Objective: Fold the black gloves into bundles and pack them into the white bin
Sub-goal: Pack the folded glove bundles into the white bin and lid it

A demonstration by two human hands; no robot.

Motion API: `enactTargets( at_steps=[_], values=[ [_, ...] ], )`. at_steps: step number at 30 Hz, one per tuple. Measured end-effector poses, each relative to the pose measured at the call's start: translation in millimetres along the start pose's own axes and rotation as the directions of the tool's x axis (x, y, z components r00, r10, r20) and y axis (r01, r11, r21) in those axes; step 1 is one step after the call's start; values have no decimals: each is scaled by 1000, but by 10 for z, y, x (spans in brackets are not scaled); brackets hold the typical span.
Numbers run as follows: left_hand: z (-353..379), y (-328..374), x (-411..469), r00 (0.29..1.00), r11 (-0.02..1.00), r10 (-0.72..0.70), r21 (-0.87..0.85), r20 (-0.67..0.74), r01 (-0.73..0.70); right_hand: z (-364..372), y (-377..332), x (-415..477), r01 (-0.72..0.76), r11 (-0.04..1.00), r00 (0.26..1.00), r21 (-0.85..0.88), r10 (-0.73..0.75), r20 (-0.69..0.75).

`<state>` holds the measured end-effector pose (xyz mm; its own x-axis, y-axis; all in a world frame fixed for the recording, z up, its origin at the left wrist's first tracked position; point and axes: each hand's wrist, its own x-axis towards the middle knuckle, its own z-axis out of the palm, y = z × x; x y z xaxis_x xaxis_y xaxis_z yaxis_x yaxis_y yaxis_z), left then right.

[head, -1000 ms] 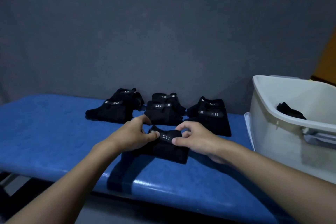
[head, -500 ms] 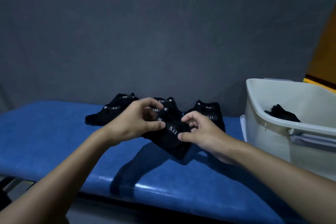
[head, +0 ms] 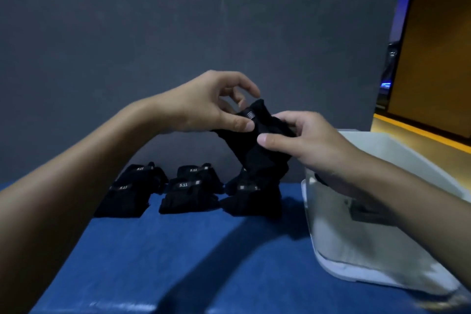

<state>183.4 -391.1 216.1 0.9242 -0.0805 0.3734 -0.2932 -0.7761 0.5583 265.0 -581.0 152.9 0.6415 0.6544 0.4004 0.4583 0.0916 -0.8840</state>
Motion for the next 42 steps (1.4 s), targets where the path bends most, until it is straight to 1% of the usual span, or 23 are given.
enactTargets(
  at_steps=[2, 4, 8, 11, 15, 18, 19, 21, 22, 24, 26, 28, 32, 38, 42],
  values=[
    [69, 95, 210, 999, 999, 34, 34, 13, -34, -187, -6, -26, 27, 1000, 994, -5, -27, -109],
    [186, 215, 413, 997, 996, 67, 60, 44, -69, -390, 23, -64, 21, 1000, 980, -11, -23, -197],
    [468, 395, 815, 987, 994, 100, 37, 122, -105, -778, 122, -171, 6, 1000, 956, -9, -8, -294],
    [723, 485, 1112, 978, 993, 115, -44, 176, -109, -1046, 196, -266, -4, 999, 938, -41, -11, -347],
    [1070, 505, 1435, 957, 982, 135, -164, 257, -94, -1331, 315, -400, -85, 989, 942, -121, 41, -332],
    [1299, 403, 1628, 932, 983, 118, -173, 343, -61, -1479, 412, -507, -169, 961, 948, -220, 97, -304],
    [1375, 361, 1679, 922, 984, 107, -171, 372, -45, -1525, 441, -539, -187, 940, 946, -285, 94, -311],
    [1524, 278, 1753, 903, 986, 84, -169, 420, -13, -1615, 478, -590, -241, 859, 931, -452, 73, -358],
    [1602, 242, 1785, 893, 986, 76, -168, 443, 0, -1658, 480, -615, -280, 816, 920, -506, 77, -384],
    [1750, 175, 1828, 872, 987, 62, -157, 485, 17, -1731, 482, -663, -342, 764, 911, -547, 127, -393],
    [1875, 116, 1861, 850, 987, 50, -155, 525, 38, -1784, 497, -711, -379, 734, 910, -564, 185, -370],
    [1950, 72, 1889, 840, 981, 32, -176, 542, 76, -1806, 518, -754, -400, 721, 903, -566, 203, -379],
    [2022, 86, 1901, 802, 966, 20, -218, 597, 138, -1763, 613, -791, -431, 733, 885, -526, 229, -407],
    [2240, 118, 1855, 726, 975, 47, -190, 686, 116, -1722, 694, -789, -442, 740, 872, -507, 222, -436],
    [2363, 74, 1843, 699, 990, 0, -100, 715, 103, -1719, 706, -805, -442, 750, 868, -492, 220, -444]
  ],
)
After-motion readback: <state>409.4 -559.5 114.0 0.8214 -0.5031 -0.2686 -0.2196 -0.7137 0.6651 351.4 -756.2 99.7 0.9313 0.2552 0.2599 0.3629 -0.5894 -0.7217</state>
